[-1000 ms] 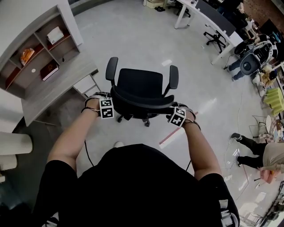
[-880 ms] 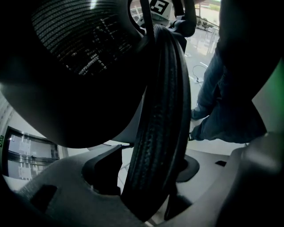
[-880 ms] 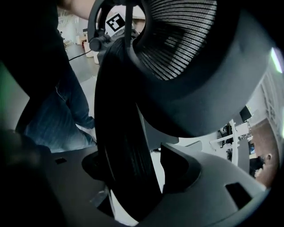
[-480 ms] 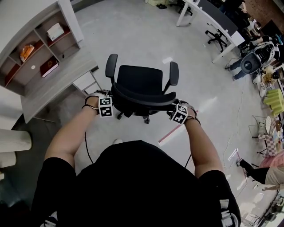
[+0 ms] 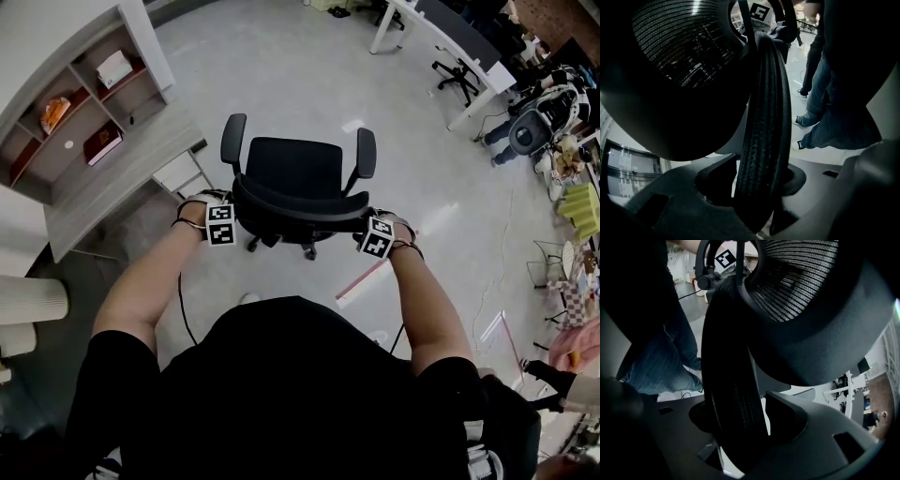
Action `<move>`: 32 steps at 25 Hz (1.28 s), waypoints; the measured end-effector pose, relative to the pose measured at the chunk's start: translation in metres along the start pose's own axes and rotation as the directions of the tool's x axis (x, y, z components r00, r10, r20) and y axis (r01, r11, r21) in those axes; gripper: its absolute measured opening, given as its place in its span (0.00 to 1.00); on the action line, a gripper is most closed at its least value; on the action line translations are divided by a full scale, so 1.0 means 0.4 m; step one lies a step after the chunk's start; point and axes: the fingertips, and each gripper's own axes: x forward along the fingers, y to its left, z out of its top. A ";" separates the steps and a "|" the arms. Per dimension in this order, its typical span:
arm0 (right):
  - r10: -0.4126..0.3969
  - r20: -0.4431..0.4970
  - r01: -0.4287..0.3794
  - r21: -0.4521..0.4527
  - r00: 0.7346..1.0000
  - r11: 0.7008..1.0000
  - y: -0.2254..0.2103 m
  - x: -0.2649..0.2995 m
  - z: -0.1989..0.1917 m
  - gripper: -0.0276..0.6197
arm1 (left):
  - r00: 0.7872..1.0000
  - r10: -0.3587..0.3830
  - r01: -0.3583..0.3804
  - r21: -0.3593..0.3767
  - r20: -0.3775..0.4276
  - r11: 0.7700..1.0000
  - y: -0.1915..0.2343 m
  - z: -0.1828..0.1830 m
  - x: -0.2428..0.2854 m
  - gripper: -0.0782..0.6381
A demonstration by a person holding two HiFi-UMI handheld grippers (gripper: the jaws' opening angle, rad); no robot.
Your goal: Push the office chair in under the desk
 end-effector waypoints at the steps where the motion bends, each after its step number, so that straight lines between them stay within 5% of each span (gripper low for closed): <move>1: 0.004 -0.004 -0.004 -0.005 1.000 1.000 0.001 0.001 -0.001 0.41 | 1.000 -0.003 0.003 0.001 -0.002 1.000 -0.001 -0.001 0.001 0.38; 32: 0.054 -0.024 -0.057 -0.138 0.998 0.989 -0.012 0.000 -0.045 0.33 | 0.998 -0.035 0.032 -0.071 -0.051 0.997 -0.032 0.022 -0.002 0.38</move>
